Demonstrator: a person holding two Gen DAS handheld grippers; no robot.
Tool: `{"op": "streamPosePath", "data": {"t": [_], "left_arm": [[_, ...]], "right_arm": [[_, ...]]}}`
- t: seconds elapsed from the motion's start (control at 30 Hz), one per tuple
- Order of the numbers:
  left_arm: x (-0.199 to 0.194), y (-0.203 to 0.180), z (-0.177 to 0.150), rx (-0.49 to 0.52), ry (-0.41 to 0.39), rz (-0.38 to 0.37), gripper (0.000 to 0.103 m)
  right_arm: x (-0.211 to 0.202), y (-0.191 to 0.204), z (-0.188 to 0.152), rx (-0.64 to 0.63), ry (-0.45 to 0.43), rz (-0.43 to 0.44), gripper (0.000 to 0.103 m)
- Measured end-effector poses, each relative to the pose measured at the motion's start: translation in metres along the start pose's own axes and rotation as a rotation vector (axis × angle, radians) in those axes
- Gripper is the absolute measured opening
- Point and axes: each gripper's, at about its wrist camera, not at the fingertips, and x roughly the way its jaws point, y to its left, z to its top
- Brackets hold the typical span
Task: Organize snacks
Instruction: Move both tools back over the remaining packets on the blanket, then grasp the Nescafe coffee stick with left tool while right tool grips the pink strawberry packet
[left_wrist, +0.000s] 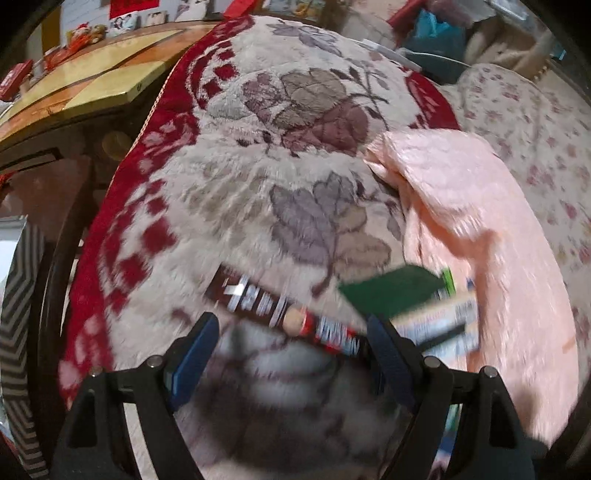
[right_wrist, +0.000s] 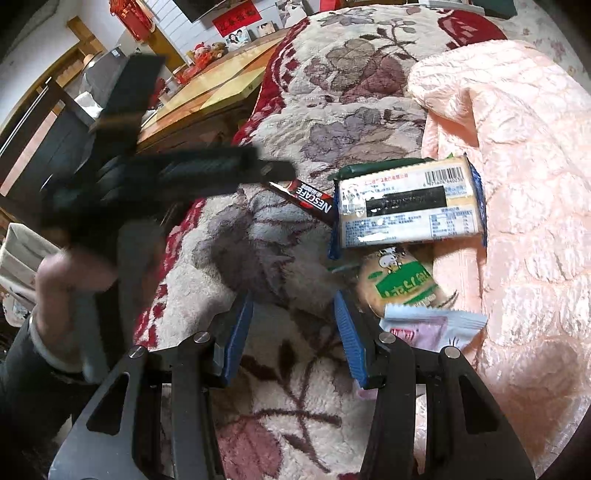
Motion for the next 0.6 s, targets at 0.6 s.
{"op": "streamPosePath", "data": {"t": [0.6], "left_arm": [[-0.022,0.043,-0.052,0.265,0.196,0.040,0.085]], "right_arm": [[-0.009,-0.012,-0.006,0.032,-0.018,0.032,0.046]]}}
